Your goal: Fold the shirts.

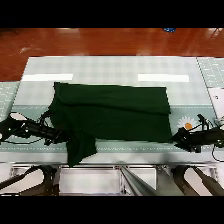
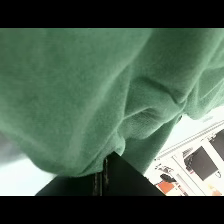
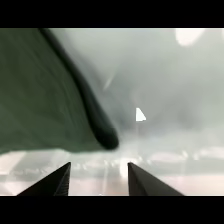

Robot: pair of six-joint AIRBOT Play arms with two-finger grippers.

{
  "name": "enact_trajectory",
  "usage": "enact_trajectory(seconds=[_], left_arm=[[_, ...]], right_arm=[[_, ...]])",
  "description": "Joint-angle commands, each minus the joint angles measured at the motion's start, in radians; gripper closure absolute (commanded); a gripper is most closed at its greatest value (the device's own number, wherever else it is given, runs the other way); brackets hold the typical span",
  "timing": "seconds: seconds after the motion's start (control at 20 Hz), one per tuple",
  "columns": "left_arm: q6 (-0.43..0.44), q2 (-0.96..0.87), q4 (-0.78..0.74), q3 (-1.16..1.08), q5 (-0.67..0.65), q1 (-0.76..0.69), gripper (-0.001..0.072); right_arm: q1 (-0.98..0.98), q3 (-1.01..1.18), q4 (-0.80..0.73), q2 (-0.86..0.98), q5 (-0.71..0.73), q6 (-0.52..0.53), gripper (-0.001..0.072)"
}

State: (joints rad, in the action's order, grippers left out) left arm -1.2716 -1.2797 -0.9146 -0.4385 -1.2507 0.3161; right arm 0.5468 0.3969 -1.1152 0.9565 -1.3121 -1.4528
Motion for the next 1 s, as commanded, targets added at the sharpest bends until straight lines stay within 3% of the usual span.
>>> enact_trajectory(seconds=[0.0, 0.2, 0.25, 0.35, 0.4, 0.6, 0.95], left_arm=[[0.003, 0.000, -0.001, 0.000, 0.075, -0.001, 0.0688], [0.003, 0.000, -0.001, 0.000, 0.076, -0.001, 0.0688], [0.003, 0.000, -0.001, 0.000, 0.075, -0.001, 0.0688], [0.009, 0.000, -0.002, -0.014, 0.063, 0.000, 0.0688], [0.029, 0.000, -0.002, -0.040, 0.039, 0.000, 0.0688], [0.029, 0.000, 0.000, -0.196, -0.031, -0.001, 0.0688], [-0.062, -0.076, 0.000, -0.492, -0.010, -0.034, 0.0688]], right_arm=[[-0.009, -0.004, 0.101, 0.093, 0.097, 0.007, 0.0298], [-0.031, -0.002, 0.253, 0.166, 0.207, 0.079, 0.0299], [-0.063, 0.006, 0.256, 0.179, 0.219, 0.081, 0.0334], [-0.122, 0.044, 0.278, 0.185, 0.188, 0.161, 0.0632], [-0.138, 0.072, 0.274, 0.182, 0.156, 0.183, 0.0687], [-0.145, 0.196, 0.230, 0.174, 0.058, 0.171, 0.0687], [-0.172, 0.360, 0.278, 0.189, 0.143, 0.137, 0.0687]])
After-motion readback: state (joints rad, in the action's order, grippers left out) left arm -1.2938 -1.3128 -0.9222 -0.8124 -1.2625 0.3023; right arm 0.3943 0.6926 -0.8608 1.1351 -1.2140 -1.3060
